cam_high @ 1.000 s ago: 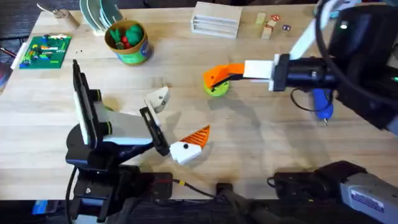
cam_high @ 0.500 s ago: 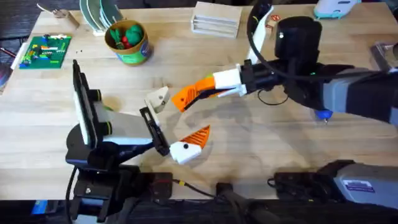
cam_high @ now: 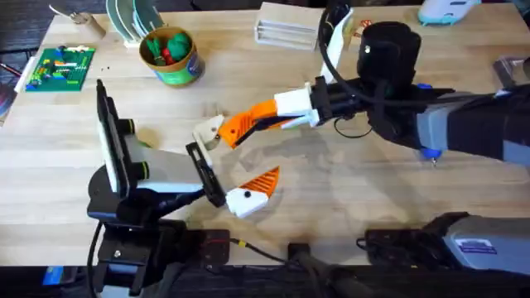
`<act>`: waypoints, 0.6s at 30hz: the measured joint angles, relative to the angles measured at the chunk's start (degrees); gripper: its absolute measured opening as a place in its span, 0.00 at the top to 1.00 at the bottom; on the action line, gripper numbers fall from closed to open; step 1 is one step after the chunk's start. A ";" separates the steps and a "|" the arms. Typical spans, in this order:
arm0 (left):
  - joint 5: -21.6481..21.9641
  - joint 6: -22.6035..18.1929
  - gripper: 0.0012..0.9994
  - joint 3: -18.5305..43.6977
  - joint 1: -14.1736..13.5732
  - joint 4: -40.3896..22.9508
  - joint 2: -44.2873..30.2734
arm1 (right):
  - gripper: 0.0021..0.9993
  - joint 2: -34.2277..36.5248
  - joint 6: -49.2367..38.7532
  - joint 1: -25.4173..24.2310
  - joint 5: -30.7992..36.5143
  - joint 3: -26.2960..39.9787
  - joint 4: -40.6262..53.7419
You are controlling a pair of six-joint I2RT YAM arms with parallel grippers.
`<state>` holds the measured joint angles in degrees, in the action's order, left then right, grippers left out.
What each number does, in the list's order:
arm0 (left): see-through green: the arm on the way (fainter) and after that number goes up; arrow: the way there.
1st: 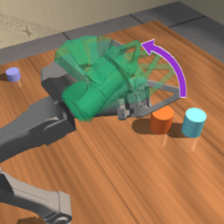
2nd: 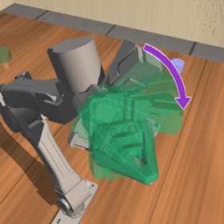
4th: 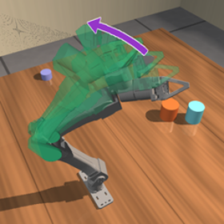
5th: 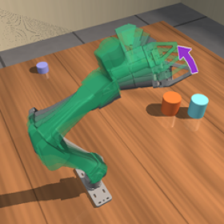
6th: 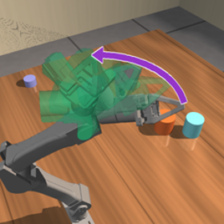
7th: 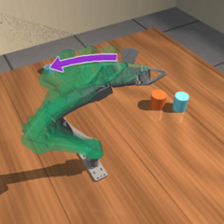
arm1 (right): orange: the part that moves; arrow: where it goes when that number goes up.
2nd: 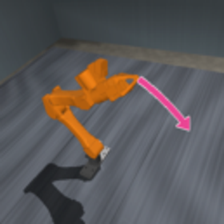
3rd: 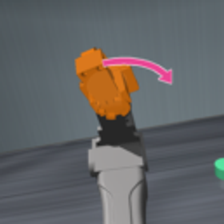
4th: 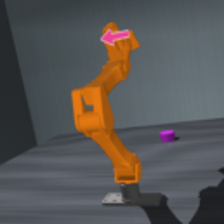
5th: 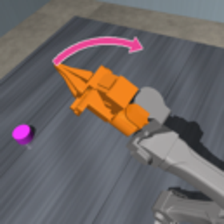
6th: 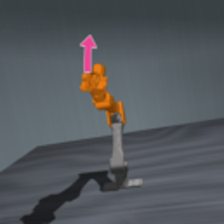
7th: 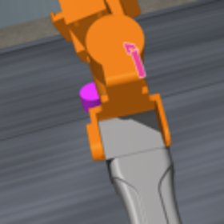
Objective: Pick up the gripper from the table and insert it into the empty holder that is missing its gripper. Then pick up a screw, insert it into the mounting hole, and use the screwdriver to tighten it. Finally, clean up the table by picking up the vegetable and placing it into the bucket.
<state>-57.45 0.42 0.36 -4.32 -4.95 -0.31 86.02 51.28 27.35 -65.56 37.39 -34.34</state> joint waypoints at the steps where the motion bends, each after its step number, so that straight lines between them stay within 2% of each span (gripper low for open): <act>1: 0.02 0.00 0.01 0.00 0.00 0.00 0.02 | 0.99 0.00 0.34 0.00 0.21 0.00 -0.23; 11: 0.48 0.11 0.01 0.00 0.04 0.00 0.00 | 0.99 2.40 1.76 1.28 3.80 0.06 -1.00; 18: 0.48 0.51 0.01 0.00 0.07 0.00 0.00 | 0.99 6.94 5.99 2.27 4.34 0.60 -8.07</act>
<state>-56.97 0.93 0.36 -4.25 -4.95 -0.32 92.96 57.28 29.63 -61.22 37.99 -42.41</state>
